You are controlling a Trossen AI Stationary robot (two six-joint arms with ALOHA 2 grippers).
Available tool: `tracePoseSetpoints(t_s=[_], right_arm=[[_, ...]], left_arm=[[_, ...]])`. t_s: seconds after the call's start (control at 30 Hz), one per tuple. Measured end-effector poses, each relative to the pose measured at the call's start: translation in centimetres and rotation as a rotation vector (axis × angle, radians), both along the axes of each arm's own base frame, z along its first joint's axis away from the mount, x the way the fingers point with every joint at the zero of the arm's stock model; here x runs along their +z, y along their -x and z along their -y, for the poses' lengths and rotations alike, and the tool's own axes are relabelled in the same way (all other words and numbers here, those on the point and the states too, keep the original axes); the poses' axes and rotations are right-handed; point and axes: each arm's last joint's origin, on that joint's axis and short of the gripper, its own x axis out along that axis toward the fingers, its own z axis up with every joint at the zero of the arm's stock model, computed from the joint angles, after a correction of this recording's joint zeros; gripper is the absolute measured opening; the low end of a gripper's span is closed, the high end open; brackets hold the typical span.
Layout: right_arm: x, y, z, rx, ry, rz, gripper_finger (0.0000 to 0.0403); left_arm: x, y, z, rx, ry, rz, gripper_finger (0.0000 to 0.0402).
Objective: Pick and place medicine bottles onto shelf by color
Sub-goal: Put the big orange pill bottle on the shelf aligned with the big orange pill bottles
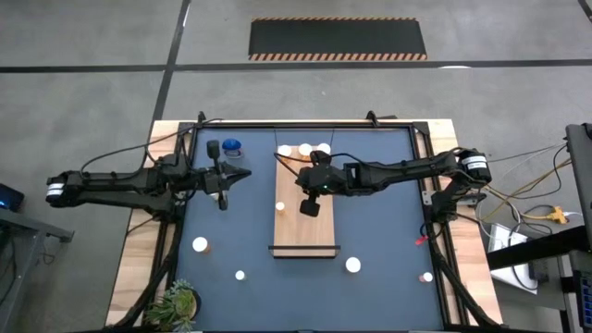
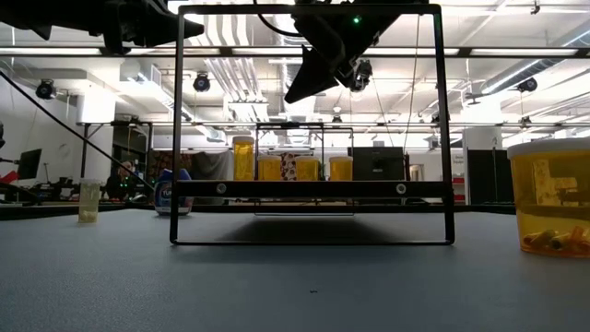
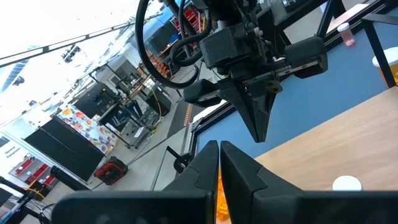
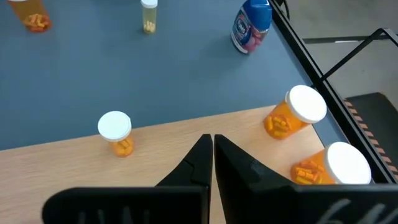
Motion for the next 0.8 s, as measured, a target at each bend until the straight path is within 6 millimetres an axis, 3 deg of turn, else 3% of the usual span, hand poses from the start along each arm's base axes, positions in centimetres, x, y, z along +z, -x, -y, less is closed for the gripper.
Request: tracePoseSetpoints(t_s=[0.57,0.8], right_arm=[[0.02,-0.04,0.00,-0.060,-0.074,0.034,0.0010],[0.00,-0.04,0.00,-0.089,-0.109,0.046,0.0046]], left_arm=[[-0.06,-0.11,-0.01,0.000,0.000,-0.004,0.0000],[0.07,-0.12,-0.01,0.000,-0.001,0.010,0.0000]])
